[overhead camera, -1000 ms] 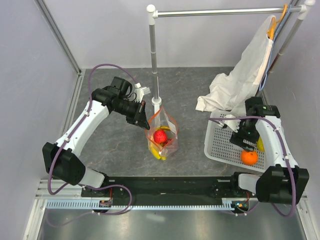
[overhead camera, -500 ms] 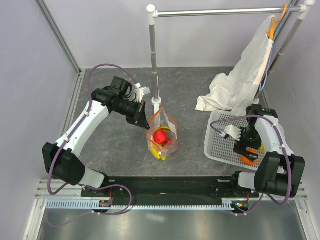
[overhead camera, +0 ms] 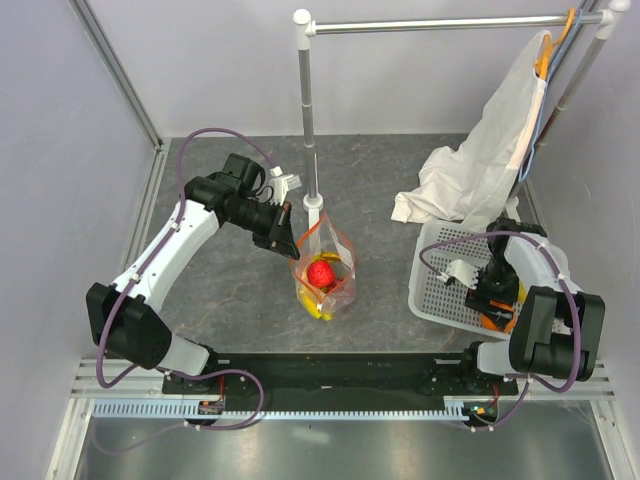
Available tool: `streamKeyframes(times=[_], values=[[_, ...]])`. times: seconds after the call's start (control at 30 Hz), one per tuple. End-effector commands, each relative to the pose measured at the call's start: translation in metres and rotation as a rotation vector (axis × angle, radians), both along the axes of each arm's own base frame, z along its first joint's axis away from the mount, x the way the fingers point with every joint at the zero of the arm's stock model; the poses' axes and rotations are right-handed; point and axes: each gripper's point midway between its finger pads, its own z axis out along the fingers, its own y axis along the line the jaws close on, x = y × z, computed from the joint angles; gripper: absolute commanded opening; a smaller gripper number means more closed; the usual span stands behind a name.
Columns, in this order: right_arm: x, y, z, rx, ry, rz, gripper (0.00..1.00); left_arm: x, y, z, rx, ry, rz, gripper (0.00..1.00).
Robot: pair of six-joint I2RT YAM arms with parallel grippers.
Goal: Place the food in the zip-top bag and seal the zipper
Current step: Pick up the fake fruit from the bin, then place the fake fruit in the zipper food storage bag.
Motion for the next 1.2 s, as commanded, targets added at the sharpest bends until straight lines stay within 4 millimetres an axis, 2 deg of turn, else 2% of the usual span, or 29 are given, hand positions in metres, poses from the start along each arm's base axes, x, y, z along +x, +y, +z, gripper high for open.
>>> streamKeyframes(times=[0.0, 0.07, 0.17, 0.33, 0.47, 0.5, 0.57, 0.6, 0.63, 0.67, 0.7, 0.77, 0.8, 0.87, 0.93, 0.97, 1.0, 1.07, 1.1, 1.17], values=[[0.016, 0.009, 0.014, 0.06, -0.051, -0.016, 0.59, 0.006, -0.005, 0.007, -0.019, -0.025, -0.007, 0.02], [0.025, 0.012, 0.026, 0.08, -0.08, -0.017, 0.57, 0.007, -0.006, 0.006, -0.018, -0.025, -0.008, 0.02], [0.038, 0.029, 0.042, 0.143, -0.11, -0.018, 0.55, 0.008, -0.006, 0.005, -0.017, -0.022, -0.008, 0.02], [0.057, 0.078, 0.07, 0.242, -0.181, 0.055, 0.53, 0.008, -0.007, 0.004, -0.018, -0.013, -0.007, 0.02], [0.073, 0.135, 0.1, 0.386, -0.256, 0.088, 0.52, 0.008, -0.006, 0.003, -0.017, -0.011, -0.003, 0.02], [0.08, 0.151, 0.117, 0.426, -0.297, 0.089, 0.52, 0.008, -0.007, 0.004, -0.018, -0.012, -0.002, 0.02], [0.083, 0.176, 0.137, 0.53, -0.315, 0.077, 0.51, 0.009, -0.007, 0.004, -0.021, -0.01, 0.002, 0.02], [0.088, 0.19, 0.157, 0.576, -0.355, 0.074, 0.51, 0.01, -0.008, 0.003, -0.019, -0.009, 0.002, 0.02], [0.089, 0.199, 0.167, 0.611, -0.367, 0.073, 0.51, 0.01, -0.008, 0.003, -0.02, -0.007, 0.003, 0.02], [0.089, 0.209, 0.176, 0.65, -0.374, 0.076, 0.51, 0.01, -0.008, 0.004, -0.022, -0.008, 0.002, 0.02], [0.087, 0.229, 0.197, 0.728, -0.392, 0.105, 0.5, 0.01, -0.008, 0.003, -0.02, -0.005, 0.004, 0.02], [0.087, 0.251, 0.217, 0.81, -0.394, 0.08, 0.5, 0.011, -0.009, 0.003, -0.021, -0.002, 0.004, 0.02], [0.082, 0.269, 0.236, 0.879, -0.403, 0.111, 0.5, 0.011, -0.009, 0.003, -0.021, -0.002, 0.004, 0.02], [0.087, 0.29, 0.257, 0.958, -0.438, 0.09, 0.5, 0.011, -0.009, 0.003, -0.02, -0.003, 0.006, 0.02], [0.085, 0.32, 0.283, 1.061, -0.477, 0.109, 0.5, 0.011, -0.008, 0.003, -0.019, -0.003, 0.007, 0.02], [0.083, 0.33, 0.289, 1.088, -0.486, 0.121, 0.5, 0.011, -0.009, 0.004, -0.022, 0.0, 0.008, 0.02], [0.071, 0.348, 0.294, 1.122, -0.466, 0.16, 0.5, 0.011, -0.009, 0.003, -0.022, 0.003, 0.007, 0.02], [0.07, 0.371, 0.299, 1.154, -0.478, 0.182, 0.5, 0.01, -0.01, 0.006, -0.029, 0.001, 0.004, 0.02], [0.058, 0.385, 0.294, 1.153, -0.452, 0.225, 0.5, 0.01, -0.01, 0.006, -0.03, 0.004, 0.006, 0.02], [0.062, 0.397, 0.279, 1.113, -0.467, 0.249, 0.51, 0.009, -0.011, 0.009, -0.039, 0.001, 0.003, 0.02]])
